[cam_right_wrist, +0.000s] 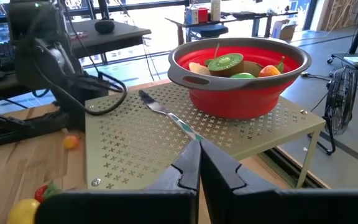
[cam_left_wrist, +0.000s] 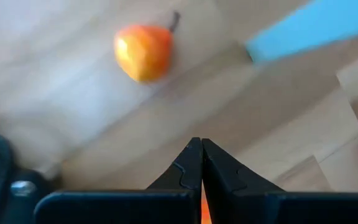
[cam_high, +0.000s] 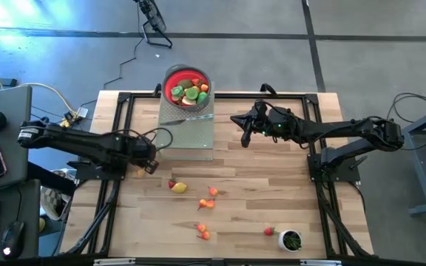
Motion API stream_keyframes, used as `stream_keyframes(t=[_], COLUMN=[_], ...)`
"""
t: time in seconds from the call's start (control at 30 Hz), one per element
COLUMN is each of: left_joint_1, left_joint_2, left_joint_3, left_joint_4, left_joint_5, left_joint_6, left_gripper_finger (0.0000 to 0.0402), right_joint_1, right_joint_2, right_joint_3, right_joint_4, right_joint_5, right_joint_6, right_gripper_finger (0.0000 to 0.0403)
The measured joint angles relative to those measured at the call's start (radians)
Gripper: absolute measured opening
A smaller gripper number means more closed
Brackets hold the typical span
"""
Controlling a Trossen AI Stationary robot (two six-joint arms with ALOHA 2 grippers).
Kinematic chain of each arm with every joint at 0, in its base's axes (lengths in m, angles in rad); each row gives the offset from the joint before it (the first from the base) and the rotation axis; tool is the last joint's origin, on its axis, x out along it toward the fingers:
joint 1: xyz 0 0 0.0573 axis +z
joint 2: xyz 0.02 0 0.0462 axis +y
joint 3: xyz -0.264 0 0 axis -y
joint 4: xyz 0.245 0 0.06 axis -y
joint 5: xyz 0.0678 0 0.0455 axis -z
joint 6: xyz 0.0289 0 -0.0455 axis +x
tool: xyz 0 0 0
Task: Pick & Place Fruit
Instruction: Put the orange pear into the red strainer on the shelf
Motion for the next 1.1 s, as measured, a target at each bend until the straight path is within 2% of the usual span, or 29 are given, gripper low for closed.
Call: stream_keyframes(t=[0.07,0.3,0.47,0.6,0.73,0.93,1.1], left_joint_1=[0.0,0.0,-0.006,-0.052,-0.113,-0.234,-0.294], left_joint_2=[0.0,0.0,0.0,0.0,0.0,0.0,0.0], left_joint_3=[0.02,0.036,0.036,0.036,0.049,0.126,0.163], left_joint_4=[-0.037,-0.089,-0.027,0.024,-0.018,-0.089,-0.141], left_joint_5=[-0.024,0.003,-0.007,-0.033,-0.062,-0.211,-0.189], left_joint_6=[0.0,0.054,0.107,0.127,0.054,-0.027,-0.109], left_gripper_finger=[0.0,0.0,0.0,0.0,0.0,0.0,0.0], right_joint_1=[0.0,0.0,0.0,0.0,0.0,0.0,0.0], right_joint_2=[0.0,0.0,0.0,0.0,0.0,0.0,0.0], right_joint_3=[0.0,0.0,0.0,0.0,0.0,0.0,0.0], right_joint_4=[0.0,0.0,0.0,0.0,0.0,0.0,0.0], right_joint_5=[0.0,0.0,0.0,0.0,0.0,0.0,0.0], right_joint_6=[0.0,0.0,0.0,0.0,0.0,0.0,0.0], right_gripper_finger=[0.0002,0.0002,0.0002,0.0002,0.0002,0.0002,0.0002])
